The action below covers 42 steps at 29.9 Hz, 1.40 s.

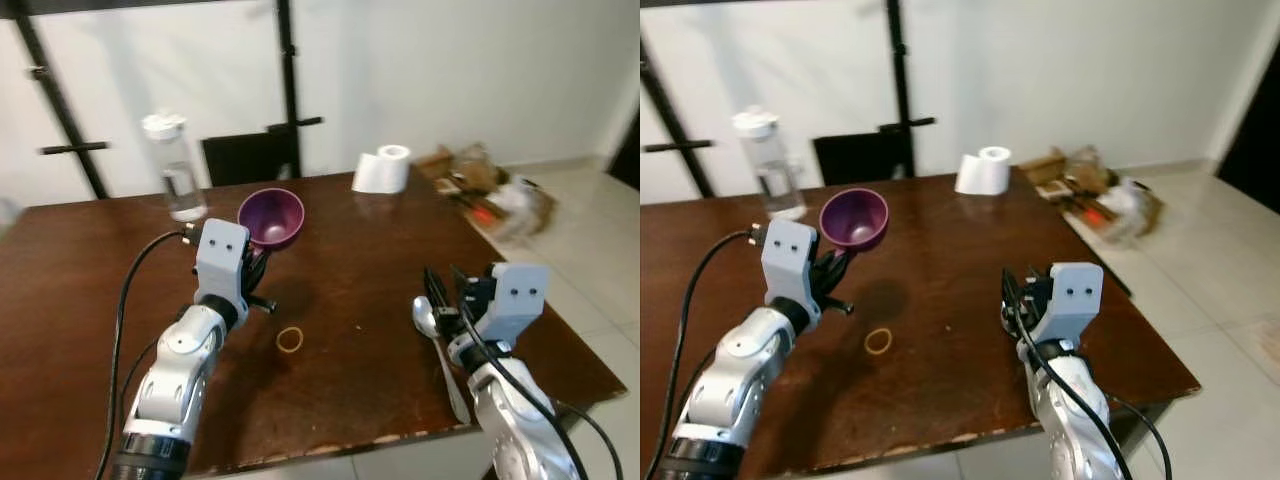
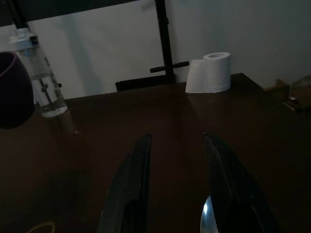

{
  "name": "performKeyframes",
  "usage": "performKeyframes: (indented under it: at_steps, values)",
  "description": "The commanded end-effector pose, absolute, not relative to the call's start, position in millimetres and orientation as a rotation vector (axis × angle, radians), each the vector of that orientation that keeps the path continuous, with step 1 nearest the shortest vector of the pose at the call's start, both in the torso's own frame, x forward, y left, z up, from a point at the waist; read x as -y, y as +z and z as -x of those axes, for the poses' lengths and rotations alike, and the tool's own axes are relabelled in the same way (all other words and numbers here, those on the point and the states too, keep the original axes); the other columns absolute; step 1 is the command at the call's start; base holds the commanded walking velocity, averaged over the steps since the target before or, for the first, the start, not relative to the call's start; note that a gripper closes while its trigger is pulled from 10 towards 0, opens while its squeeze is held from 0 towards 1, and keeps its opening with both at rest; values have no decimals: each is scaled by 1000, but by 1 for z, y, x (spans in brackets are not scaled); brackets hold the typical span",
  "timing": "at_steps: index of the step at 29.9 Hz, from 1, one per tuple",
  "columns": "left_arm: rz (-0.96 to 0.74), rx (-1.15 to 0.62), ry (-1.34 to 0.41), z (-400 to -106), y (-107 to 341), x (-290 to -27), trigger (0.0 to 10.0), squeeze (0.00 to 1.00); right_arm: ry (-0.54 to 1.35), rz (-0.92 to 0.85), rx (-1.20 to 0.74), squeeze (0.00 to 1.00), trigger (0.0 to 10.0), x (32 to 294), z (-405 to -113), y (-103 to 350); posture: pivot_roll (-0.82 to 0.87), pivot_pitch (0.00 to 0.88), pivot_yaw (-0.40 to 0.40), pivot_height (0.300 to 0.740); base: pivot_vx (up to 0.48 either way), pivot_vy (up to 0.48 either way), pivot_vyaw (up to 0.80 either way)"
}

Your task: Setting the table

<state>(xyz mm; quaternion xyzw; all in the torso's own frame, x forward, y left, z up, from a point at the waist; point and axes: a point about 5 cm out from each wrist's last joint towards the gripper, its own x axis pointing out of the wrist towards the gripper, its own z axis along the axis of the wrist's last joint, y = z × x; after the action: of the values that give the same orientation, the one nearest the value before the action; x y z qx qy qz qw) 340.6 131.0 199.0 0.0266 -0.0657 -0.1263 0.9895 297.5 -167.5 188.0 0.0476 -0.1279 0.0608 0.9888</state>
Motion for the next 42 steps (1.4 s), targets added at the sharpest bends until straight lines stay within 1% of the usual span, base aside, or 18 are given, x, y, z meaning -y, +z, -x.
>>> performKeyframes:
  at_steps: [1, 42]
  values:
    - [-49, 122, -255, -341, 197, -131, 10000, 0, 120, -97, 248, 0, 10000, 168, -296, 185, -75, 54, 107, 740, -296, 0, 0]
    - [-37, 126, -254, -342, 199, -130, 10000, 0, 128, -99, 250, 0, 10000, 167, -297, 185, -76, 53, 110, 740, -314, 0, 0]
